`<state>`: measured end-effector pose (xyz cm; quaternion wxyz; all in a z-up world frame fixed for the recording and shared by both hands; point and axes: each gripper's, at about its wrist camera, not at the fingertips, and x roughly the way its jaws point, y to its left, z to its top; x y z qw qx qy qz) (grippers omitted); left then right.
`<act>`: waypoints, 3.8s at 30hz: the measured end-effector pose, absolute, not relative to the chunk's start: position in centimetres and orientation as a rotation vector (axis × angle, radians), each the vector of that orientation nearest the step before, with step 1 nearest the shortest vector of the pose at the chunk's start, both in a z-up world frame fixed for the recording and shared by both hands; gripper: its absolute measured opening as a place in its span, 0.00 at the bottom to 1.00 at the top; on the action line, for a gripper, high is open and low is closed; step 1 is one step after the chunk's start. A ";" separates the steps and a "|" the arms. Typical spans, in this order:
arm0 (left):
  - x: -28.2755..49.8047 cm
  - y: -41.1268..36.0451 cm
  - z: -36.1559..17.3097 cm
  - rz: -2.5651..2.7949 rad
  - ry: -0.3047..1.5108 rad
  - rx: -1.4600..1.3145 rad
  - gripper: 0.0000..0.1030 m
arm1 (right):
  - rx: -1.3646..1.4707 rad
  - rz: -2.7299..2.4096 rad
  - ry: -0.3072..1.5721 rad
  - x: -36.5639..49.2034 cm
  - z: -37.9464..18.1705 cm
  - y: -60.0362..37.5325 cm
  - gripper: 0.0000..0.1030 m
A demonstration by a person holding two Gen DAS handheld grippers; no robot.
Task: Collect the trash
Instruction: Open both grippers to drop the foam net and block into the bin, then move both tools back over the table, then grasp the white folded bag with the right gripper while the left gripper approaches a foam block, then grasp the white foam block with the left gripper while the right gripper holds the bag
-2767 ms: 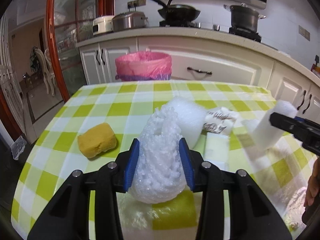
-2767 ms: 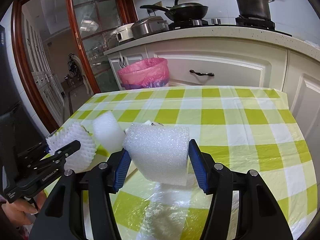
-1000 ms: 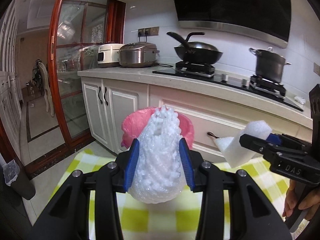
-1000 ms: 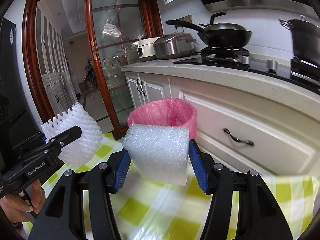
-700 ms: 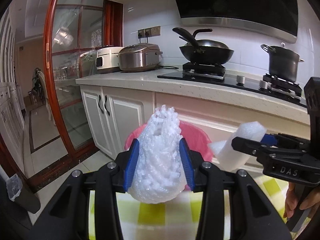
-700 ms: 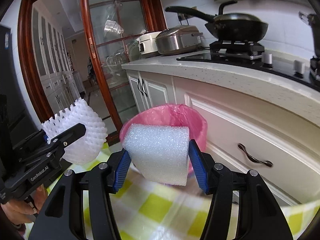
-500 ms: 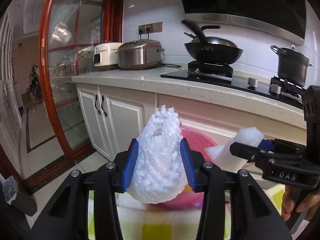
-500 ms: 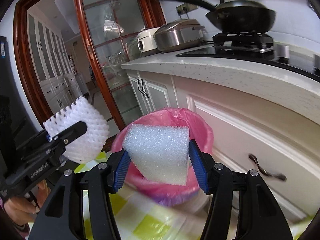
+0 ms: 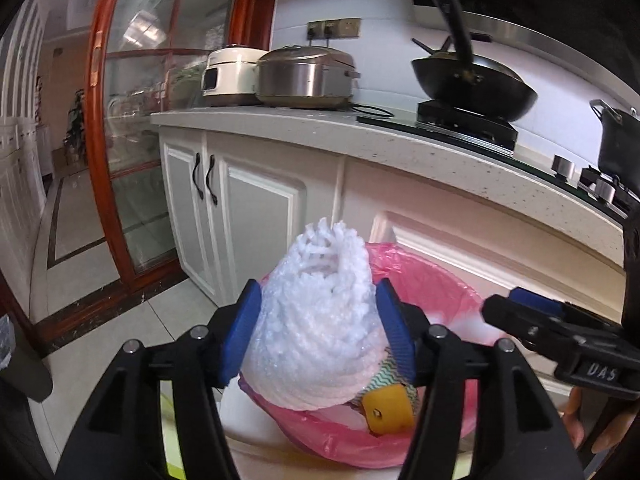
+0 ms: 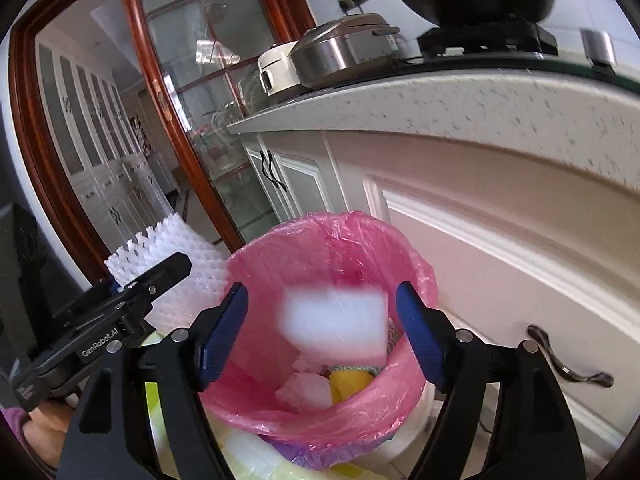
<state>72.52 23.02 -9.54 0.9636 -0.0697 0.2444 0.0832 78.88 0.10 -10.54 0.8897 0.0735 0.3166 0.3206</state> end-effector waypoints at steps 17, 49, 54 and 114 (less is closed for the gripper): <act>67.8 21.1 -4.7 0.211 0.451 -0.108 0.82 | 0.137 0.639 0.557 68.7 -2.9 -6.3 0.71; 27.8 10.5 -3.7 0.197 0.367 -0.101 0.94 | 0.148 0.551 0.498 34.9 -3.8 -13.9 0.71; 25.6 9.9 -5.7 0.193 0.377 -0.090 0.94 | 0.133 0.520 0.504 32.9 -5.9 -14.0 0.71; 27.4 9.0 -12.5 0.165 0.537 -0.084 0.94 | 0.055 0.394 0.896 38.0 -18.5 -11.2 0.38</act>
